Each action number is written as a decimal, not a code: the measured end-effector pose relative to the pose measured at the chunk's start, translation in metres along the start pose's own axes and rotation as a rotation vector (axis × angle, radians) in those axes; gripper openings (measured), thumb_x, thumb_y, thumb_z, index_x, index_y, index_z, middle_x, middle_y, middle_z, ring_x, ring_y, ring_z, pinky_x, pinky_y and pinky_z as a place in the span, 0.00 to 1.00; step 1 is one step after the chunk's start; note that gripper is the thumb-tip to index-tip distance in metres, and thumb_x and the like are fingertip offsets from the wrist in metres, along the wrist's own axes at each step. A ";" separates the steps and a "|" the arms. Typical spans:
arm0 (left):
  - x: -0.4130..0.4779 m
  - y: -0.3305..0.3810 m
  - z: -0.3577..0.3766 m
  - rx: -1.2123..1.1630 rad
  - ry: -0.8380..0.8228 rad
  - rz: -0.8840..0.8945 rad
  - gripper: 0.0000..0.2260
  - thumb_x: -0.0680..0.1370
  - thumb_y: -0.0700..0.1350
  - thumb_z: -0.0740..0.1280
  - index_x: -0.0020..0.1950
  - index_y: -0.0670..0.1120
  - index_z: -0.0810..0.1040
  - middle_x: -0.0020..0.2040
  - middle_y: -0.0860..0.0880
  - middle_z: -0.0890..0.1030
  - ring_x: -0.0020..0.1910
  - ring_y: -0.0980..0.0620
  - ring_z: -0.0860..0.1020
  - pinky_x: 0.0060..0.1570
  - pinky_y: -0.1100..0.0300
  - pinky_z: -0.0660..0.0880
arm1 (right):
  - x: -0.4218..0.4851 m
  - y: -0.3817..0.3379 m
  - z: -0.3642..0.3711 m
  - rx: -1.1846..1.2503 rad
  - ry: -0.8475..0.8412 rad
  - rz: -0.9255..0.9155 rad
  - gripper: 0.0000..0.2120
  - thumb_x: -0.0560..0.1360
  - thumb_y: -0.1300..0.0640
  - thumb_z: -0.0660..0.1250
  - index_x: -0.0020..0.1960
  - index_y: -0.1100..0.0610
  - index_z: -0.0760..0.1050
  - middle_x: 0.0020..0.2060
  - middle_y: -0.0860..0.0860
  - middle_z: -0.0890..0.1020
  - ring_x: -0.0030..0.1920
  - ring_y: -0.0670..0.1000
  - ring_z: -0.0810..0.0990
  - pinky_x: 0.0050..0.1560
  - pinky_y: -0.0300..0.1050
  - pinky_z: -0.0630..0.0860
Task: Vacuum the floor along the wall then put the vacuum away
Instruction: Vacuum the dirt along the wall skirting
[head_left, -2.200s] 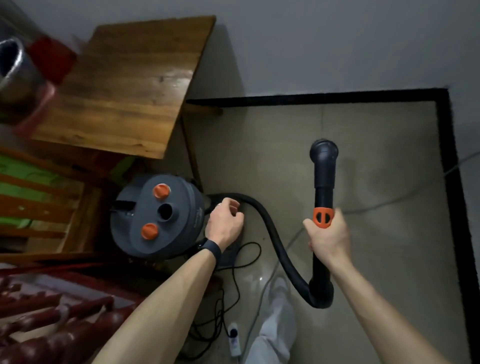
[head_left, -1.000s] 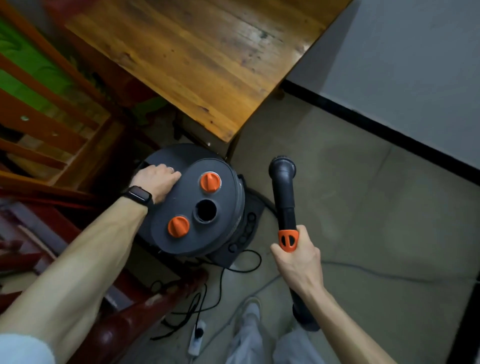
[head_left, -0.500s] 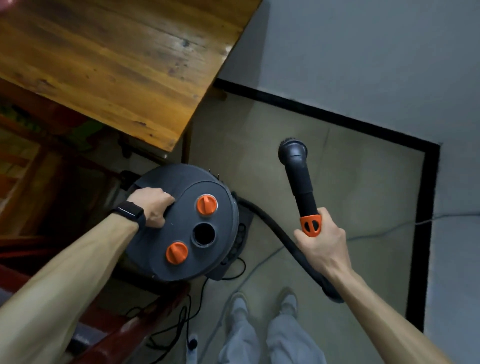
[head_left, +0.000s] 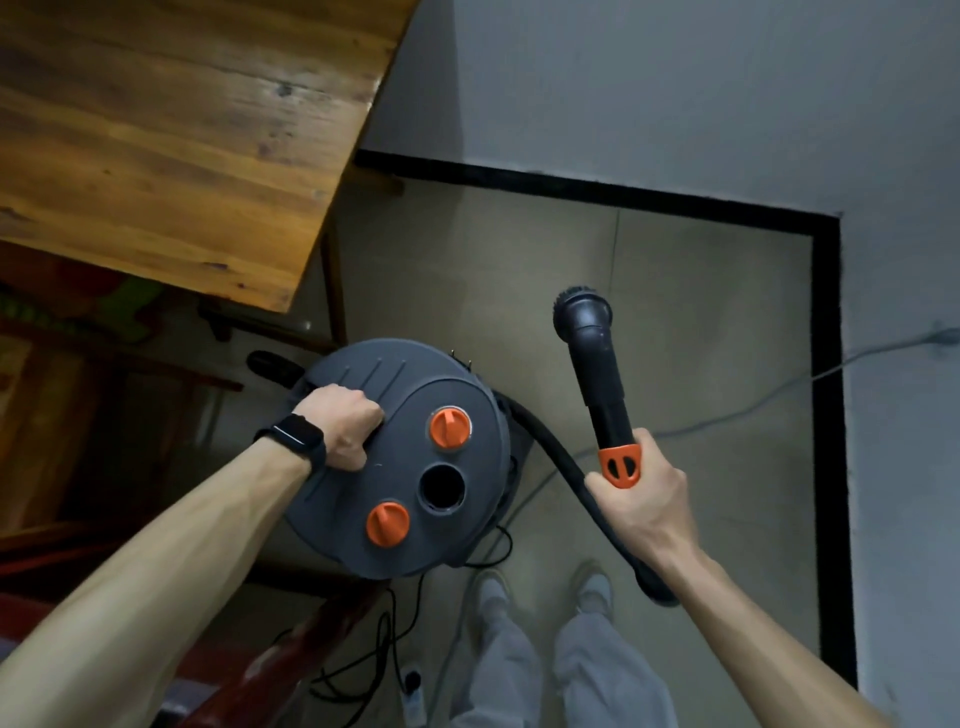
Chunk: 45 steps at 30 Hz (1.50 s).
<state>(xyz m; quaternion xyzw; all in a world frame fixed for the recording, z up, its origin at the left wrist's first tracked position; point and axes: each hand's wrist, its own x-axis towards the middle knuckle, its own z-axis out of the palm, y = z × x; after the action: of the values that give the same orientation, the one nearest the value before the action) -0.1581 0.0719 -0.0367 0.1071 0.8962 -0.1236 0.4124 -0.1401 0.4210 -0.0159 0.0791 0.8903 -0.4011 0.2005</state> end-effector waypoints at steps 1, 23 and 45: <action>0.000 0.004 -0.001 0.003 -0.004 0.001 0.14 0.67 0.46 0.67 0.52 0.48 0.80 0.53 0.45 0.83 0.53 0.41 0.82 0.43 0.57 0.72 | -0.001 0.003 -0.003 -0.007 -0.001 0.002 0.12 0.70 0.57 0.71 0.42 0.48 0.67 0.26 0.46 0.71 0.25 0.45 0.69 0.29 0.41 0.70; -0.094 0.157 -0.102 -0.258 -0.031 0.043 0.04 0.68 0.42 0.65 0.40 0.44 0.79 0.42 0.43 0.81 0.44 0.42 0.81 0.38 0.59 0.76 | -0.083 0.011 -0.132 0.019 0.222 -0.002 0.11 0.72 0.54 0.73 0.48 0.52 0.71 0.30 0.51 0.77 0.31 0.54 0.77 0.31 0.43 0.69; -0.160 0.419 -0.120 0.255 -0.142 0.347 0.05 0.68 0.40 0.69 0.43 0.42 0.82 0.39 0.45 0.80 0.37 0.46 0.78 0.32 0.58 0.73 | -0.285 0.216 -0.297 0.136 0.871 0.234 0.13 0.76 0.60 0.71 0.58 0.60 0.73 0.31 0.50 0.74 0.29 0.49 0.71 0.30 0.38 0.62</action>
<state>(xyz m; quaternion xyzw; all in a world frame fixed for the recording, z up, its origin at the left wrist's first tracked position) -0.0183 0.4912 0.1057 0.3021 0.8102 -0.1703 0.4725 0.0968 0.7923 0.1341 0.3533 0.8484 -0.3628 -0.1542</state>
